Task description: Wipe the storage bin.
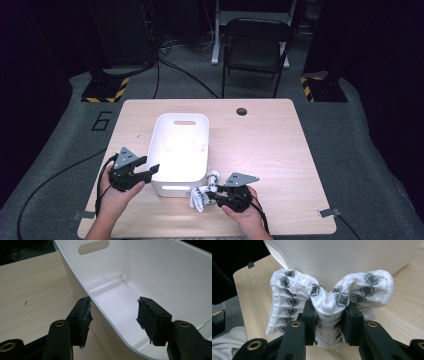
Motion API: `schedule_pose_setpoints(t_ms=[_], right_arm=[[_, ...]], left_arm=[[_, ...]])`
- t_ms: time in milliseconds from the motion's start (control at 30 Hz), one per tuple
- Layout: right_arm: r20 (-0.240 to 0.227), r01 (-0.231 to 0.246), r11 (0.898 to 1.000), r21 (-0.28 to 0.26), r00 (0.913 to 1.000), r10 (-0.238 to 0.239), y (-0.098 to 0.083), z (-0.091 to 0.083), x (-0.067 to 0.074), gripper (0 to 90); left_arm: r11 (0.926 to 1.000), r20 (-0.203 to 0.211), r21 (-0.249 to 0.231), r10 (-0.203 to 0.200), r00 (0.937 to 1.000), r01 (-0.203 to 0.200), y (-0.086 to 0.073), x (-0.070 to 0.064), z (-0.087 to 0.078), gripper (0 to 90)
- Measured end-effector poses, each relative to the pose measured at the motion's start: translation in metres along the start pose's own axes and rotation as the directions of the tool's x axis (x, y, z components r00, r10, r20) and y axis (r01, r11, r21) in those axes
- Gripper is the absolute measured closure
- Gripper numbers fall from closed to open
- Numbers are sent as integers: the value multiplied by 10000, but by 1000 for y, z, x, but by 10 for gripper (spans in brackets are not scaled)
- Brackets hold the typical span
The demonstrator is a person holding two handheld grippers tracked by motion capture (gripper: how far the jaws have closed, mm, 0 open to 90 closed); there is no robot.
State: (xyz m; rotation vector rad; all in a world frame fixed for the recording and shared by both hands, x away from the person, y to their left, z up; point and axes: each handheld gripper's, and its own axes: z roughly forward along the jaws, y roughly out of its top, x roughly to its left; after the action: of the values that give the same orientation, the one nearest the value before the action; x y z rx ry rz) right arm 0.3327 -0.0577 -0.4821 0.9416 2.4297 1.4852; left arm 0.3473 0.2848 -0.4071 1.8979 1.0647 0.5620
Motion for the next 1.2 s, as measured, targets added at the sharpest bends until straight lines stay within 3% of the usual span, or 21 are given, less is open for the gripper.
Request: schedule_pose_setpoints(t_ms=[167,267,333,400,600,733,867,967,1067,1167,1200], right_arm=[[251,-191,9987,-480,9995,204,2,-18,-6,675],[756,-332,9965,-771,9964,390,2,-35,-17,674],[857,-378,9959,-827,9953,449,2,-39,-20,674],[1256,-665,9923,-1041,9889,794,-1,-52,-31,674],[1845,-1049,9836,-1464,9740,1313,-3,-76,-45,673],[2563,-1097,9829,-1481,9556,1453,-7,-91,-54,673],[3283,-1306,9810,-1434,9288,1717,-15,-103,-68,673],[3582,-1706,9745,-1456,9091,2127,-23,-110,-80,671],[3695,-2085,9672,-1452,8954,2485,-31,-111,-89,669],[3995,-2085,9706,-1201,8849,2395,-36,-109,-95,668],[4215,-2016,9737,-1066,8777,2279,-37,-108,-97,665]], left_arm=[[9997,179,-170,-199,9996,202,7,6,-5,431],[9994,293,-211,-276,9992,282,10,10,-4,428],[9993,328,-209,-303,9990,310,11,11,-3,427],[9994,459,-198,-290,9985,299,14,12,0,426],[9989,591,-366,-265,9979,287,18,14,5,425],[9989,667,-381,-229,9975,254,21,15,7,423],[9986,798,-405,-295,9964,328,24,17,9,422],[9985,810,-443,-272,9963,309,25,17,11,422],[9990,808,-393,-171,9966,203,25,17,13,420],[9994,816,-339,-63,9966,91,25,16,14,420],[9994,821,-341,-47,9966,76,25,16,14,420]])
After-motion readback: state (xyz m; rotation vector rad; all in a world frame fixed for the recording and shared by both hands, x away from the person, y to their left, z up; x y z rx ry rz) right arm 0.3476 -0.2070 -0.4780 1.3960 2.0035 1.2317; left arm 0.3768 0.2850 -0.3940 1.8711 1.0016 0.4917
